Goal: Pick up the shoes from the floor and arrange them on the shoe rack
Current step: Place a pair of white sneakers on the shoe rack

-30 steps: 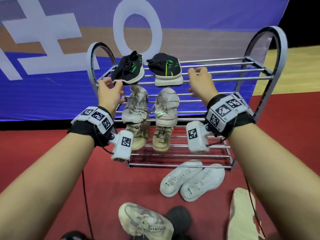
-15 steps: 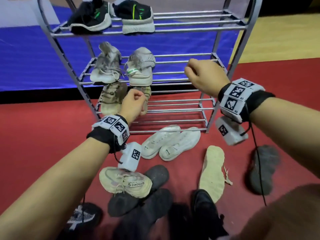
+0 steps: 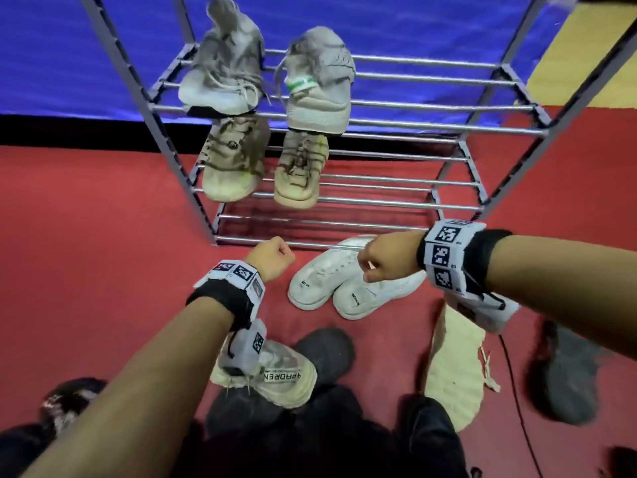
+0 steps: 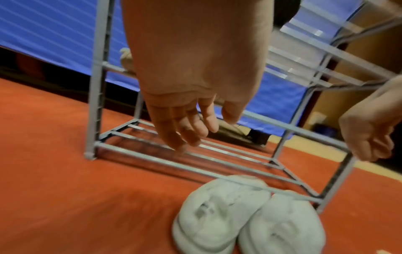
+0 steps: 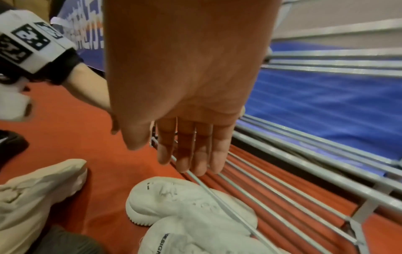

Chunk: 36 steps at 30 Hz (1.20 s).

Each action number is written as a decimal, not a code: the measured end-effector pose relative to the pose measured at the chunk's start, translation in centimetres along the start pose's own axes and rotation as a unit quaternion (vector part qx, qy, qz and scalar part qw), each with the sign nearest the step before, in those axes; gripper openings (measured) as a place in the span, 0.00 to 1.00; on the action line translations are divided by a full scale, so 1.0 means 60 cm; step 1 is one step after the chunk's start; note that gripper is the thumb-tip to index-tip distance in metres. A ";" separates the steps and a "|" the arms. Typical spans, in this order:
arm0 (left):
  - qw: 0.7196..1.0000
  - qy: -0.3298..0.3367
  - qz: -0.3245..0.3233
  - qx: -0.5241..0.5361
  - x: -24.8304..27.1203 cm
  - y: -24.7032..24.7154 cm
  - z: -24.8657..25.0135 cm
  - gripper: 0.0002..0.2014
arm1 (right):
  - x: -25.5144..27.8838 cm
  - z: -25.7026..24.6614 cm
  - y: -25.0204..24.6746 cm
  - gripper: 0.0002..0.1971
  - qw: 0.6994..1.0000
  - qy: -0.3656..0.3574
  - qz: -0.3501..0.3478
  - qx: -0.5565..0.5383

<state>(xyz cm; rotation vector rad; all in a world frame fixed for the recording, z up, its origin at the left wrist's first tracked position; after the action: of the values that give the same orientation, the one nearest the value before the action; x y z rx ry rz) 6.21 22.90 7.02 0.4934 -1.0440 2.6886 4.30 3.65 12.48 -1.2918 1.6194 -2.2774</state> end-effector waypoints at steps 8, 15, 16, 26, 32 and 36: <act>0.935 -0.212 -0.237 0.159 -0.013 0.208 -0.108 0.25 | -0.179 -0.008 0.036 0.23 0.998 -0.054 0.033 -0.031; 0.960 -0.166 -0.205 0.094 -0.037 0.267 -0.095 0.26 | -0.267 -0.035 0.062 0.20 0.995 -0.085 0.029 -0.041; 0.957 -0.166 -0.212 0.104 -0.041 0.271 -0.093 0.26 | -0.266 -0.034 0.067 0.19 0.994 -0.085 0.032 -0.057; 0.978 -0.130 -0.130 0.097 -0.076 0.165 -0.065 0.13 | -0.169 0.073 0.218 0.41 0.995 0.017 0.020 -0.091; 0.997 -0.045 -0.031 -0.057 -0.088 0.153 -0.075 0.43 | -0.162 0.048 0.241 0.56 0.999 0.037 0.027 -0.030; 0.992 -0.067 -0.075 -0.076 -0.103 0.180 -0.083 0.54 | -0.163 0.047 0.236 0.49 0.998 0.034 0.050 0.019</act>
<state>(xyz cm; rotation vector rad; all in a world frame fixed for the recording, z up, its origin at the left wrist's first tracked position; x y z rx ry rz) 7.37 17.97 -5.41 0.7009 -1.1852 2.4521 6.87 -0.03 -4.38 -1.1097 1.6142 -2.3037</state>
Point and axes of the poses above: each hand's wrist, its own x-axis away from the middle knuckle, its own y-axis out of the palm, z = x × y, the point moved 5 cm from there along -x, towards the middle knuckle, and after that the axes turned 7 degrees about x, right-handed, at the moved point
